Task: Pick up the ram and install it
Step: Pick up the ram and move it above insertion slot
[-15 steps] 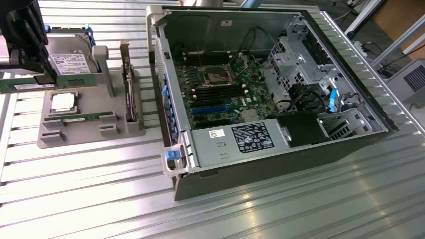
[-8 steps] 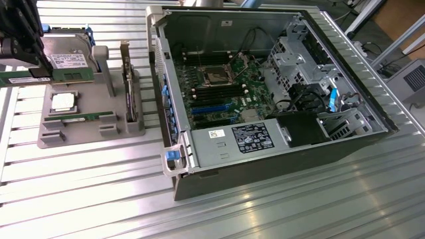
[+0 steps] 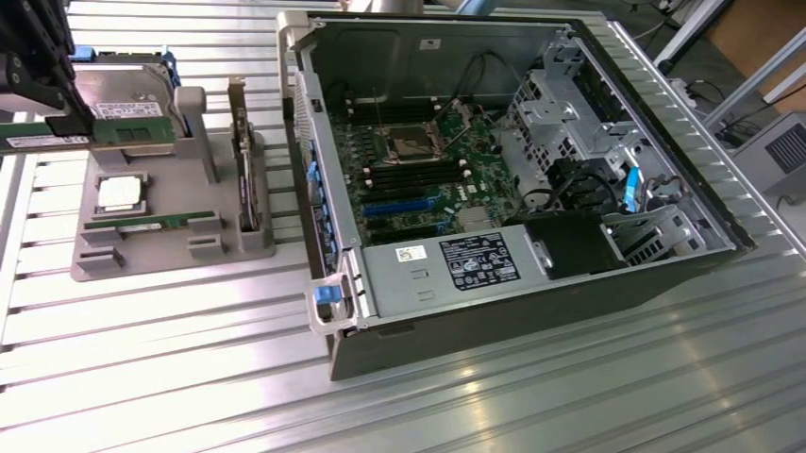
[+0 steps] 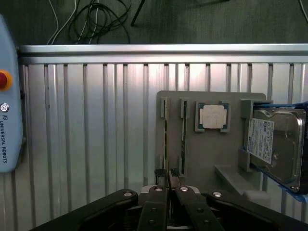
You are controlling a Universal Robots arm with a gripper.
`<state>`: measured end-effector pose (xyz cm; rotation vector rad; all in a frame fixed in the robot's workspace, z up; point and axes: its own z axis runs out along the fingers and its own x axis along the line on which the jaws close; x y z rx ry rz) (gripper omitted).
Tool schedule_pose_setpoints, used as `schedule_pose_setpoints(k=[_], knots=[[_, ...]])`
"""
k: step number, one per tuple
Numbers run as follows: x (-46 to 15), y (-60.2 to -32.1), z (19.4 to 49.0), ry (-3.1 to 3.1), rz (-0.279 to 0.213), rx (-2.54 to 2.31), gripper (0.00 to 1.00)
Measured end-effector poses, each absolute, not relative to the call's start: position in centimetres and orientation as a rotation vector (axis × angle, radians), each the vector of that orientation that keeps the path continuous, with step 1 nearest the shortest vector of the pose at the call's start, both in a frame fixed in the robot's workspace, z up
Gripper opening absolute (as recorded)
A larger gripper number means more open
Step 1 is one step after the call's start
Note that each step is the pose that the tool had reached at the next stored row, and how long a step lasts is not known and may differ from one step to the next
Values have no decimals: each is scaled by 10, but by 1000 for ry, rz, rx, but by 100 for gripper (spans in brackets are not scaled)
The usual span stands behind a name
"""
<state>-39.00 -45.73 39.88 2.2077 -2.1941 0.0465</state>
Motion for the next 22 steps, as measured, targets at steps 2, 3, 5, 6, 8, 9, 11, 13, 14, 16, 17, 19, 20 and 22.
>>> schedule_pose_setpoints(k=[2,3,5,6,8,9,11,13,14,16,17,19,20,22], knots=[[-390,-457,402,-2194,46,2208,12],[-390,-457,402,-2194,46,2208,12],[-390,-457,402,-2194,46,2208,12],[-390,-457,403,-2194,46,2208,12],[-390,-457,403,-2194,46,2208,12],[-390,-457,403,-2194,47,2207,12],[-388,-457,403,-2193,48,2207,12],[-386,-457,403,-2193,48,2207,12],[-382,-457,403,-2193,48,2207,12],[-381,-457,403,-2192,51,2205,12],[-379,-457,403,-2191,53,2205,12],[-375,-457,403,-2191,53,2205,12],[-374,-457,403,-2191,53,2205,12],[-372,-457,403,-2191,54,2204,12]])
